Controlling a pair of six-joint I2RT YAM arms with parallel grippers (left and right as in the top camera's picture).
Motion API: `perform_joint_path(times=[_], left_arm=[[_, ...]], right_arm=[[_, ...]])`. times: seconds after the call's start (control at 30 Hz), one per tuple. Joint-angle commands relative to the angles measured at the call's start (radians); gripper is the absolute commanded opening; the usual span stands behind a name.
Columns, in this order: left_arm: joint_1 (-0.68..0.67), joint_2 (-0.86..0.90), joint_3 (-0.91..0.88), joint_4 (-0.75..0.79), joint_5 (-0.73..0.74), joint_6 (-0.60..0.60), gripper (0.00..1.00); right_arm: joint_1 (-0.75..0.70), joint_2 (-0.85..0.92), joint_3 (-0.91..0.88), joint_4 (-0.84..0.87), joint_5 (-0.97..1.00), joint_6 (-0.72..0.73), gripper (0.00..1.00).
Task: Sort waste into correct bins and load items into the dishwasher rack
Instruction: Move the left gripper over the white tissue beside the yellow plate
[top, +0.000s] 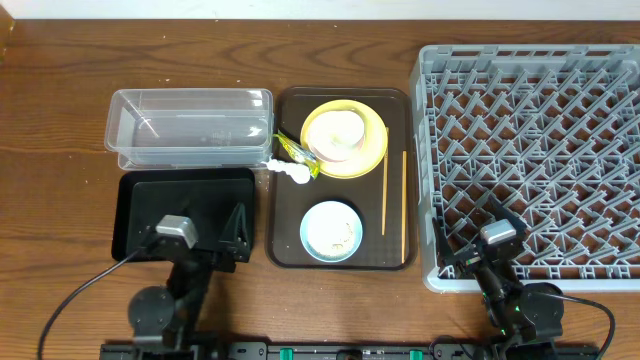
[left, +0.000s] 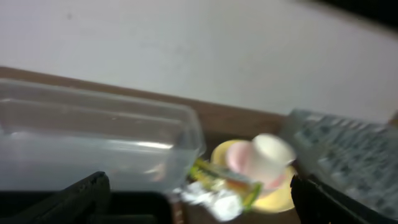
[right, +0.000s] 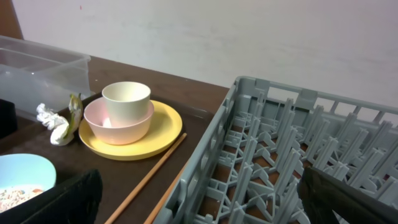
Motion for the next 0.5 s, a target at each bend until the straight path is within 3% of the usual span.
perform_joint_path(times=[0.0, 0.17, 0.4, 0.47], left_arm=[[0.000, 0.078, 0.126, -0.006, 0.114, -0.080, 0.95], [0.000, 0.327, 0.342, -0.035, 0.277, -0.092, 0.95], [0.000, 0.775, 0.747, -0.327, 0.556, -0.153, 0.95], [0.000, 0.863, 0.805, -0.336, 0.636, -0.168, 0.95]], right_arm=[[-0.010, -0.003, -0.002, -0.003, -0.002, 0.001, 0.99], [-0.010, -0.003, -0.002, -0.003, -0.002, 0.001, 0.99], [-0.010, -0.003, -0.002, -0.003, -0.002, 0.001, 0.99], [-0.010, -0.003, -0.002, -0.003, -0.002, 0.001, 0.99]])
